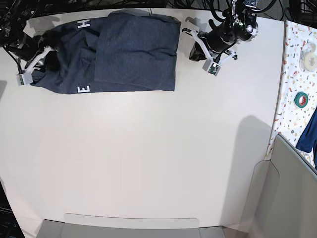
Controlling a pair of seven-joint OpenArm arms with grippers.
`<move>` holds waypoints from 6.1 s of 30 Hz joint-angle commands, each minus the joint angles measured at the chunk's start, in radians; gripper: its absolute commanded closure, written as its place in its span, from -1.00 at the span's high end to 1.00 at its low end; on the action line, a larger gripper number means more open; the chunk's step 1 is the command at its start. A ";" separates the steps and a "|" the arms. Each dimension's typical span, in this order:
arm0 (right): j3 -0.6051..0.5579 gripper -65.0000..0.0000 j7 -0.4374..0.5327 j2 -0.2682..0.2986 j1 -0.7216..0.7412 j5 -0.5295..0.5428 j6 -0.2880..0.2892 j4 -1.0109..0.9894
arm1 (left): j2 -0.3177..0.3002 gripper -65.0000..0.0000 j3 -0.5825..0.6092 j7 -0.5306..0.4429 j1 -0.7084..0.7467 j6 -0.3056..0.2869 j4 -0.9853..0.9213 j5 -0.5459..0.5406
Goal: Layout the t-shirt on the table in an organized manner, then fold the t-shirt properly
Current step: 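Fold the strip end with the right gripper over onto the left-folded stack, then square the folded bundle edges with both grippers, then grasp the folded bundle with the right gripper and rotate it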
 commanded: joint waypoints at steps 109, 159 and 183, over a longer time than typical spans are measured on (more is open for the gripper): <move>-0.778 -1.00 0.051 -0.162 0.156 -0.288 -0.068 0.191 | 0.041 -1.00 -0.001 0.023 -0.055 0.003 -0.145 0.017; -1.040 -1.00 0.284 -0.056 0.617 -0.586 -0.059 -0.359 | -0.034 -1.00 -0.144 0.401 -0.016 -0.299 0.016 -0.557; -0.908 -1.00 0.284 0.122 0.278 -0.582 -0.062 -0.069 | -0.045 -1.00 -0.116 0.309 -0.484 -0.158 -0.531 -0.556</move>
